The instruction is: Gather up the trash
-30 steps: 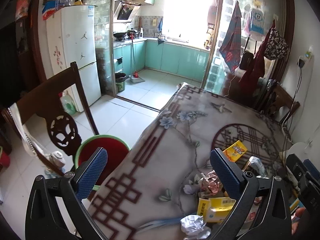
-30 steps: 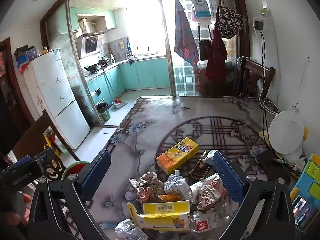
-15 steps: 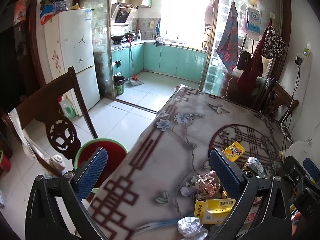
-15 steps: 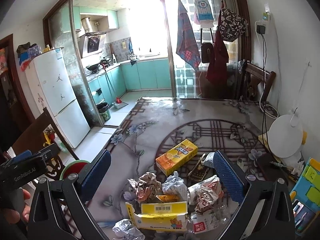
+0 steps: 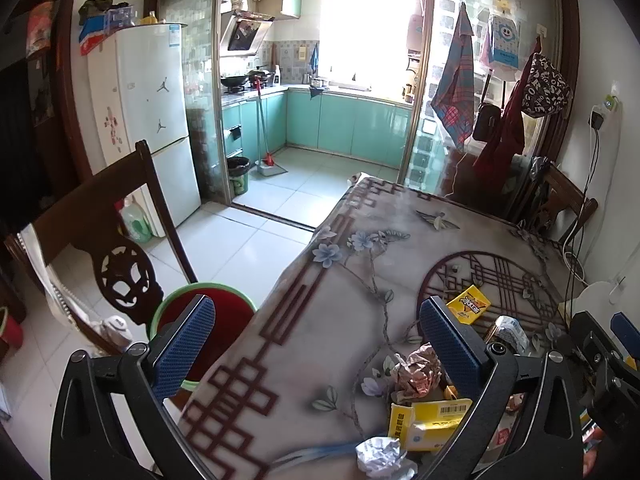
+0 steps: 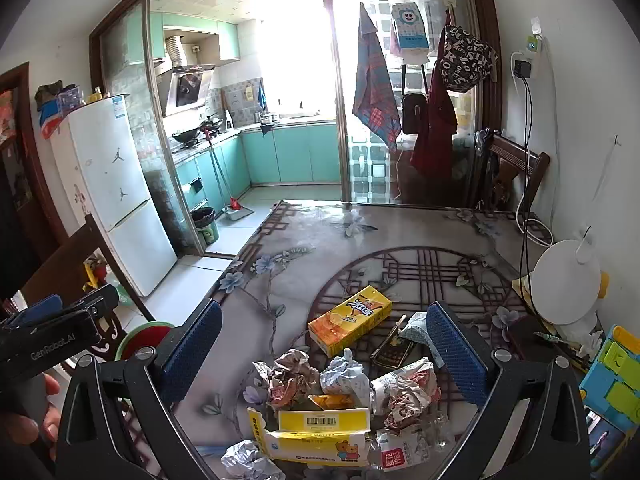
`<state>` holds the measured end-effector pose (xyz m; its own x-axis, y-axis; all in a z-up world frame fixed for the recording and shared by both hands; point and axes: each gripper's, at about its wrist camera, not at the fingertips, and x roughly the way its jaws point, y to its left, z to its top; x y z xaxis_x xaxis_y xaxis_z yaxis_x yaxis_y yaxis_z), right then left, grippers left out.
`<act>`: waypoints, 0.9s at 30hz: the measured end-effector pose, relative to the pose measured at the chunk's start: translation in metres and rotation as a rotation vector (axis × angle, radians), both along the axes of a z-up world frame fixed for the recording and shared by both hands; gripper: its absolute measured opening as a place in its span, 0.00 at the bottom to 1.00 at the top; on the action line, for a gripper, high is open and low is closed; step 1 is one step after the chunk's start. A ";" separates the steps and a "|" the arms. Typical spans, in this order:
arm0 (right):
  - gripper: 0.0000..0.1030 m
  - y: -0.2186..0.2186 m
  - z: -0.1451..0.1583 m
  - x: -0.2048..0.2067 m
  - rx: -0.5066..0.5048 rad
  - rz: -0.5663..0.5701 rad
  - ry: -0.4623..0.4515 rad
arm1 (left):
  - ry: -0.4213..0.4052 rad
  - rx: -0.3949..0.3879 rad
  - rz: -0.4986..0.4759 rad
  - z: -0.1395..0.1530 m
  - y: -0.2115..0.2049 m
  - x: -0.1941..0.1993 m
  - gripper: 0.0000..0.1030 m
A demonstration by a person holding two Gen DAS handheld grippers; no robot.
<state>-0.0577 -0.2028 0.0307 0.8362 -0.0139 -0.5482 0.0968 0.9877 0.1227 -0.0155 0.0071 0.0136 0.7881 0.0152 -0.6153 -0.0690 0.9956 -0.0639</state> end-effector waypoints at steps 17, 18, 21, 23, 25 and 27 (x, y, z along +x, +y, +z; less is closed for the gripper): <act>1.00 0.000 0.000 -0.002 0.000 -0.004 0.002 | -0.005 0.008 -0.001 0.001 -0.001 -0.002 1.00; 1.00 0.001 0.000 -0.002 0.000 -0.005 0.002 | -0.006 0.007 -0.002 0.001 -0.001 -0.002 1.00; 1.00 0.001 -0.001 -0.002 0.000 -0.003 0.003 | -0.006 0.010 -0.002 0.001 -0.001 -0.002 1.00; 1.00 0.000 -0.001 -0.002 0.000 -0.003 0.004 | -0.007 0.011 -0.002 0.001 0.000 -0.003 1.00; 1.00 0.000 -0.002 -0.004 0.000 -0.002 0.005 | -0.007 0.010 -0.002 0.001 0.000 -0.003 1.00; 1.00 -0.001 -0.003 -0.005 0.001 0.000 0.007 | -0.009 0.011 0.000 0.002 0.000 -0.003 1.00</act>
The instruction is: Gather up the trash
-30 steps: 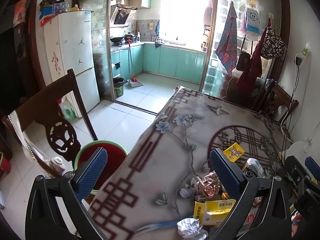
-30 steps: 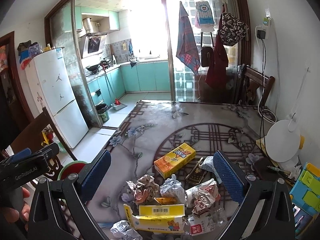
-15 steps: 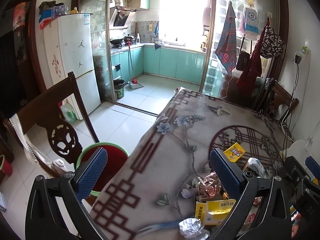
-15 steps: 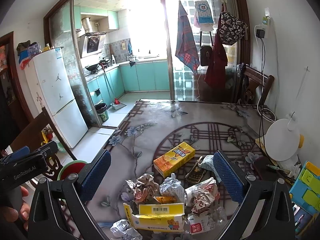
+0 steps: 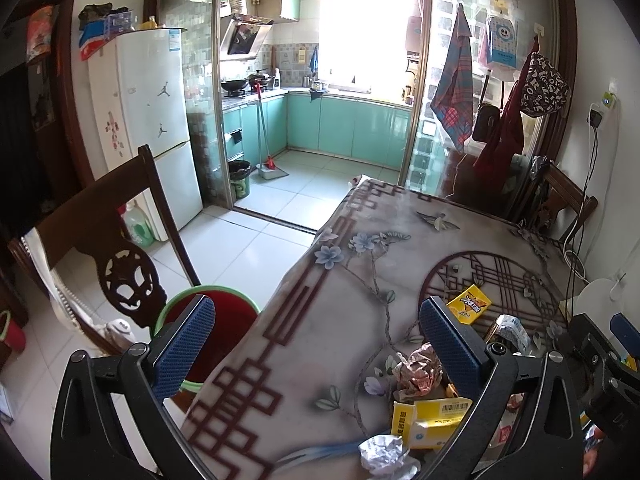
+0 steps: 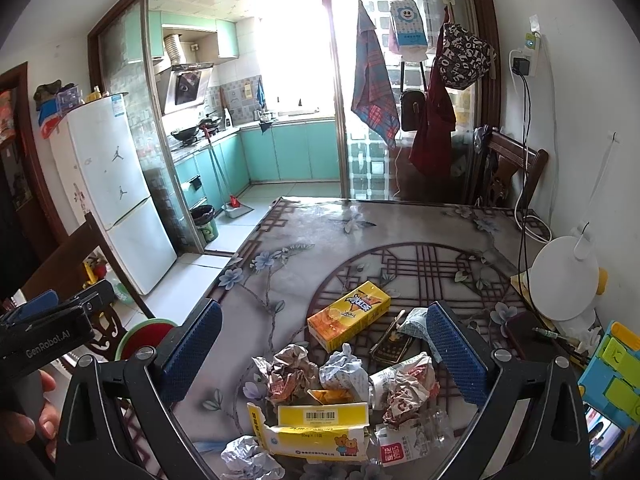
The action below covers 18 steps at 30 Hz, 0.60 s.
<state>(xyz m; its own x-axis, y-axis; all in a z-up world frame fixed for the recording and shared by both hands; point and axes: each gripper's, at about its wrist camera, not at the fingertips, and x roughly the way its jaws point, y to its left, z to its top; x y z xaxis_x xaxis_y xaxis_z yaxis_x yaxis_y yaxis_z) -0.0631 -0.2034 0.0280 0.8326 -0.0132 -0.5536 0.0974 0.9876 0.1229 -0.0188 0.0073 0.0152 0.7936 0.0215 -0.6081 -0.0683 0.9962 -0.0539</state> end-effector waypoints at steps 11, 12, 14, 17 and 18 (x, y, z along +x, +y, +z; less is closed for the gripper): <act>1.00 -0.004 -0.002 -0.003 0.003 -0.005 0.006 | 0.000 0.001 -0.008 -0.001 -0.001 -0.004 1.00; 1.00 -0.005 -0.003 -0.003 0.003 -0.006 0.007 | 0.001 0.002 -0.010 -0.001 -0.002 -0.004 1.00; 1.00 -0.008 -0.004 -0.003 0.001 -0.009 0.012 | 0.004 0.003 -0.015 -0.001 -0.004 -0.004 1.00; 1.00 -0.011 -0.005 -0.004 0.005 -0.009 0.021 | 0.012 0.002 -0.033 -0.004 -0.008 -0.005 1.00; 1.00 -0.013 -0.006 -0.004 0.007 -0.008 0.025 | 0.018 -0.001 -0.048 -0.006 -0.011 -0.005 1.00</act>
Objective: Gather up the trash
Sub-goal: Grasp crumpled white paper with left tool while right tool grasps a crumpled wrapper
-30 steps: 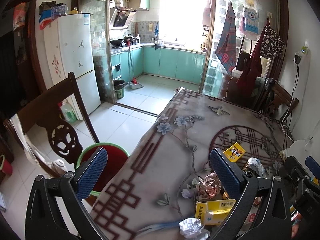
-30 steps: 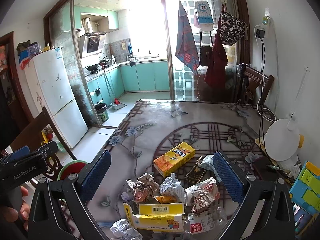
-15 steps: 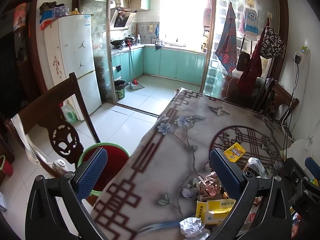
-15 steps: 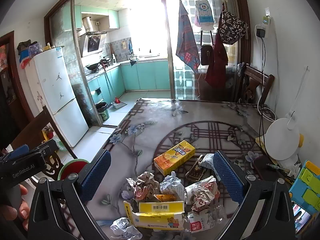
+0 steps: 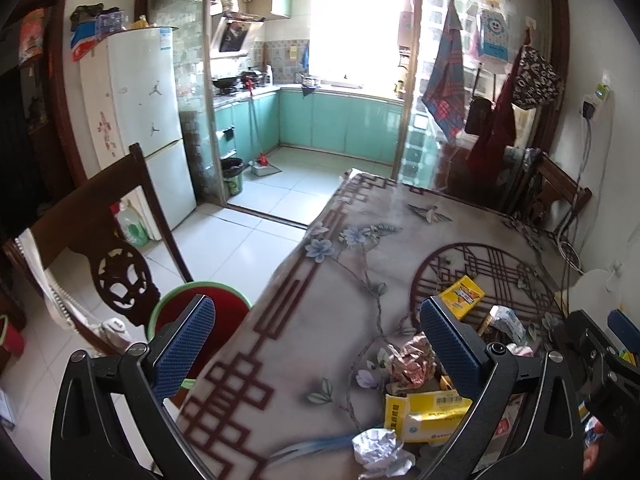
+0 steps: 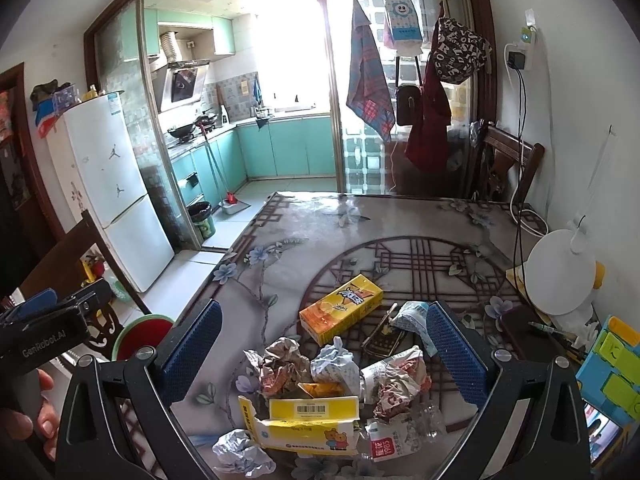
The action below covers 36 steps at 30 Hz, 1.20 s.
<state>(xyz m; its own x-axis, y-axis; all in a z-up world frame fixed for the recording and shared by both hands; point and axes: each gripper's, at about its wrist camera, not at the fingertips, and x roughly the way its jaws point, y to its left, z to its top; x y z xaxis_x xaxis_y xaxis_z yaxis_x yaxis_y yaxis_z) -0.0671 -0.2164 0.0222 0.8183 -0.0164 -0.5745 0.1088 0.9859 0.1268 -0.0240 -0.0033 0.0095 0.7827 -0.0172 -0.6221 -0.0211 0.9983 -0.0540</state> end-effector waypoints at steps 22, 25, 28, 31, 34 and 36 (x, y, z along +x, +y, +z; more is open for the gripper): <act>0.99 -0.057 -0.087 -0.009 0.001 0.046 0.299 | 0.469 0.034 -0.419 -0.156 -0.059 -0.021 0.41; 0.99 -0.052 -0.090 0.007 -0.006 0.065 0.283 | 0.408 0.024 -0.368 -0.130 -0.043 -0.018 0.41; 0.99 -0.063 -0.108 0.033 0.025 0.017 0.329 | 0.374 0.008 -0.310 -0.112 -0.025 -0.006 0.42; 0.90 -0.070 -0.134 0.055 -0.005 -0.015 0.416 | 0.348 -0.002 -0.256 -0.104 -0.011 0.005 0.43; 0.40 -0.078 -0.151 0.063 0.022 -0.022 0.459 | 0.338 -0.003 -0.214 -0.107 0.003 0.004 0.43; 0.28 -0.082 -0.155 0.063 0.067 -0.010 0.459 | 0.339 0.002 -0.190 -0.110 0.012 0.006 0.43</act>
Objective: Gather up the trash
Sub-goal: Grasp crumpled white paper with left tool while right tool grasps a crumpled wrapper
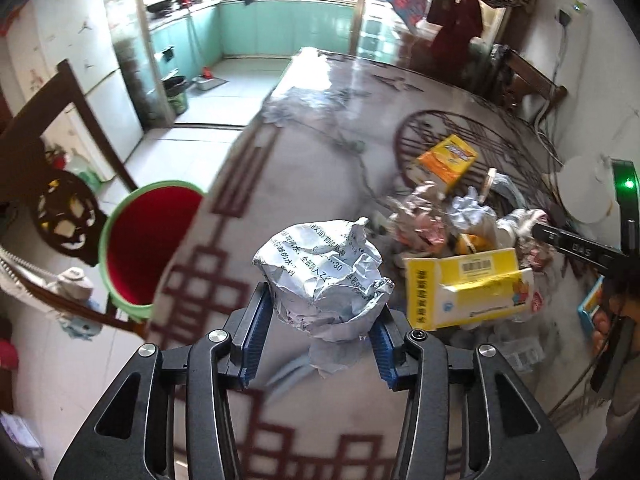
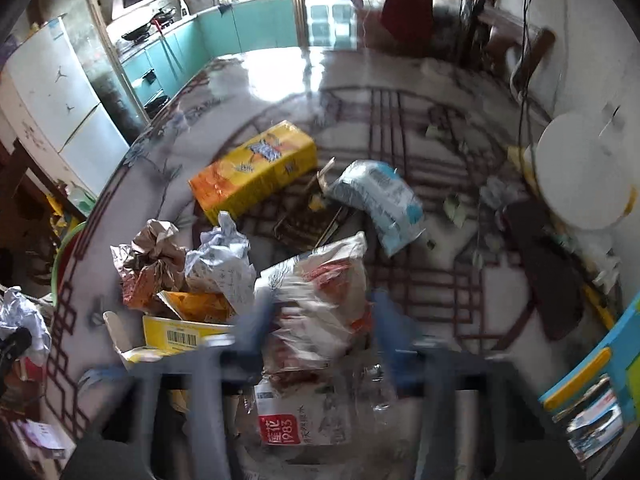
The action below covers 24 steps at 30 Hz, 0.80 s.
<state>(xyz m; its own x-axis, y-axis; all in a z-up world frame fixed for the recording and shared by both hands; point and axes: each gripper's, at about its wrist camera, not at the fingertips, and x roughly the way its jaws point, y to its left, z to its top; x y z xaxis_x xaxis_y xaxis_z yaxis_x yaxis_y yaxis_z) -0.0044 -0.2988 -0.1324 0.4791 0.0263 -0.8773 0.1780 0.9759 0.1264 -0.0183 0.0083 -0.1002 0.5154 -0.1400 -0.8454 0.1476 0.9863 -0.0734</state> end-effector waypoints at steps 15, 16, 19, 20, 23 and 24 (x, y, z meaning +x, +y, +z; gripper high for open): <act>0.23 0.052 0.099 -0.018 -0.053 0.015 -0.232 | -0.036 -0.011 0.055 0.010 0.050 0.021 0.43; 0.23 0.059 0.102 -0.017 -0.053 0.015 -0.237 | -0.039 -0.012 0.051 0.010 0.054 0.023 0.43; 0.23 0.083 0.107 -0.013 -0.053 0.010 -0.243 | -0.044 -0.011 0.034 0.010 0.069 0.033 0.44; 0.23 0.089 0.107 -0.013 -0.050 0.010 -0.243 | -0.044 -0.011 0.030 0.010 0.075 0.037 0.44; 0.23 0.118 0.110 -0.004 -0.043 0.016 -0.236 | -0.044 -0.014 0.032 0.009 0.097 0.050 0.44; 0.23 0.128 0.110 0.000 -0.042 0.019 -0.233 | -0.044 -0.014 0.032 0.009 0.105 0.053 0.44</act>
